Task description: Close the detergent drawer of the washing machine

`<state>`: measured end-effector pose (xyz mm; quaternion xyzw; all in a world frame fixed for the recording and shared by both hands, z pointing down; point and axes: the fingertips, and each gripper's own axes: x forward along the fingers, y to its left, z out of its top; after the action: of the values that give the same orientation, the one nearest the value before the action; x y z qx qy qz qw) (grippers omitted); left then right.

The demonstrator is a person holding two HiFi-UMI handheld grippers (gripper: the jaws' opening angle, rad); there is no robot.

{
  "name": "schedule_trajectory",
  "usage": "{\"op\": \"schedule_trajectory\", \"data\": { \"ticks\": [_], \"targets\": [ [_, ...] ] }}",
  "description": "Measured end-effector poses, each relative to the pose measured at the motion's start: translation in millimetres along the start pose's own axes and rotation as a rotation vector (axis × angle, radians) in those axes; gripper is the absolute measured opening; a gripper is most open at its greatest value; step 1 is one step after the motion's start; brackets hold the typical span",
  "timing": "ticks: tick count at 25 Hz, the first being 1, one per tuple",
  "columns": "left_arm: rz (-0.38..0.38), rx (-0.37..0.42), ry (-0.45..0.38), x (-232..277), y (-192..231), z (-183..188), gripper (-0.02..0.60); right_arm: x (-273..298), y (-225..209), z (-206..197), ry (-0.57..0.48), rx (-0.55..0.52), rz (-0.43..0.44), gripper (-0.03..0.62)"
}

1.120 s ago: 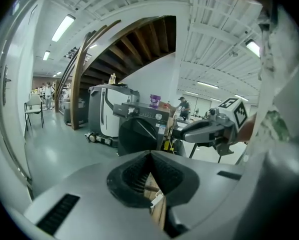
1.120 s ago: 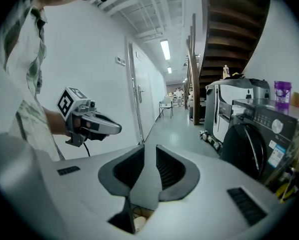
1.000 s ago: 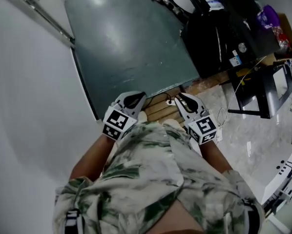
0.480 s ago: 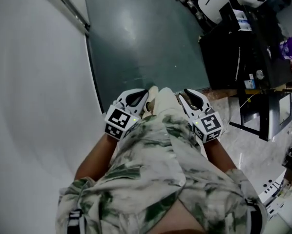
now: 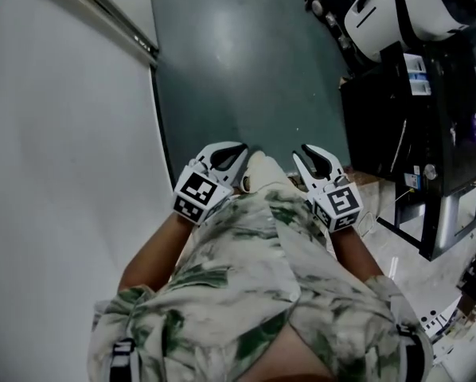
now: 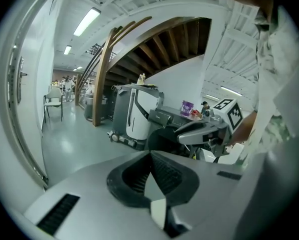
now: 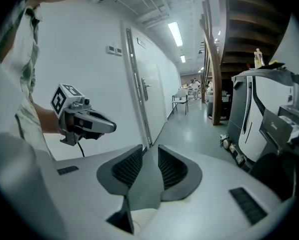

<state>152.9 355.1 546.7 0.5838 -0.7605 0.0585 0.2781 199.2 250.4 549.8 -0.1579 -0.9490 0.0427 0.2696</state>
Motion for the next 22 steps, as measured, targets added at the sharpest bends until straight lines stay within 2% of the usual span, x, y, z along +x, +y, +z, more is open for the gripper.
{"op": "schedule_trajectory", "data": {
  "ticks": [6, 10, 17, 22],
  "targets": [
    [-0.041, 0.050, 0.003, 34, 22, 113, 0.023, 15, -64, 80, -0.033, 0.023, -0.023, 0.113],
    [-0.077, 0.081, 0.007, 46, 26, 165, 0.023, 12, -90, 116, -0.059, 0.035, -0.062, 0.109],
    [-0.185, 0.107, 0.021, 91, 38, 215, 0.023, 9, -139, 138, -0.064, 0.083, -0.162, 0.107],
    [-0.282, 0.135, 0.028, 137, 70, 235, 0.023, 27, -178, 147, -0.061, 0.128, -0.272, 0.106]
  ]
}}
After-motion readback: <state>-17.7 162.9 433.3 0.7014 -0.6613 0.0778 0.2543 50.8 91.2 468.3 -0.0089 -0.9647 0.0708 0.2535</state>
